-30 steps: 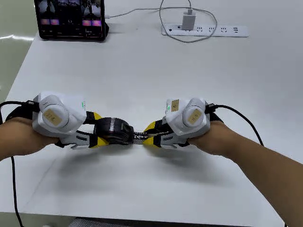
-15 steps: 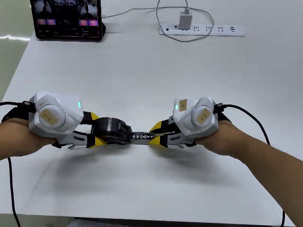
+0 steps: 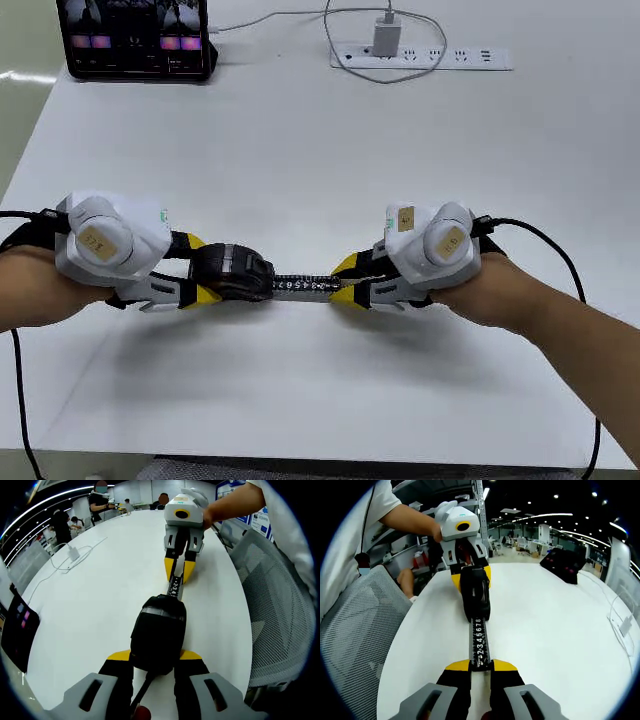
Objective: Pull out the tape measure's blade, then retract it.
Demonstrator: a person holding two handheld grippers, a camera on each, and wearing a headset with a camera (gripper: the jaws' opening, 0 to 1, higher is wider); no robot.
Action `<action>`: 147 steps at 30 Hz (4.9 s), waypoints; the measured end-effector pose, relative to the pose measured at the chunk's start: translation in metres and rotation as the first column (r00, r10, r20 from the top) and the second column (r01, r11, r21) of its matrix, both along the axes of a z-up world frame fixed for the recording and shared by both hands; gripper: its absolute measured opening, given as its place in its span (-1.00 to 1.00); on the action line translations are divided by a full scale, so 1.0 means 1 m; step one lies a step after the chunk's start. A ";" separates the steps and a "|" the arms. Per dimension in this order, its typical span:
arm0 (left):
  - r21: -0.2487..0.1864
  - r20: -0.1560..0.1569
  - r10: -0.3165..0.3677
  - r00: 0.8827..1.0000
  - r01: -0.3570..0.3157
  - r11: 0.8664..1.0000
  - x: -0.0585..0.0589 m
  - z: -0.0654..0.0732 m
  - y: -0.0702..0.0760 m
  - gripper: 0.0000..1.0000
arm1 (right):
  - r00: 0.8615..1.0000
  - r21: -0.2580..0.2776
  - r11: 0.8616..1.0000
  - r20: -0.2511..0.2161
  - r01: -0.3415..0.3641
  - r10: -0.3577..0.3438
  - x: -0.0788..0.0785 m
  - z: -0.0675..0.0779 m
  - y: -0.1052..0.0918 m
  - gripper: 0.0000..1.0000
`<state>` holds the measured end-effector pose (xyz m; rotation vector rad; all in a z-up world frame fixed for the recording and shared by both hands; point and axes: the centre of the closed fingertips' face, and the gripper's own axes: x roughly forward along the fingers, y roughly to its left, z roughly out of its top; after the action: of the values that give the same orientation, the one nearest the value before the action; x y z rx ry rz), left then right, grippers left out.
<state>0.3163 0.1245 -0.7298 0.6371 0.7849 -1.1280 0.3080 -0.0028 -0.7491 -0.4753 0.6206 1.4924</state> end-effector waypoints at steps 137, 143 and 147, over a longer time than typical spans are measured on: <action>0.021 -0.001 0.010 1.000 -0.010 1.000 -0.001 0.001 -0.001 -0.49 | 0.999 -0.189 0.981 0.003 0.041 -0.041 -0.002 0.000 -0.151 -0.81; 0.016 -0.003 0.013 1.000 -0.013 1.000 0.000 0.001 -0.002 -0.49 | 0.999 -0.198 0.979 0.009 0.054 -0.053 0.002 -0.001 -0.157 -0.81; 0.016 0.000 0.016 1.000 -0.016 1.000 0.000 0.001 -0.002 -0.48 | 0.998 -0.200 0.978 0.011 0.057 -0.056 0.002 -0.001 -0.156 -0.80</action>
<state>0.3158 0.1225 -0.7288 0.6424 0.7987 -1.1082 0.3097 -0.1584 -0.7499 -0.6112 0.7781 1.3807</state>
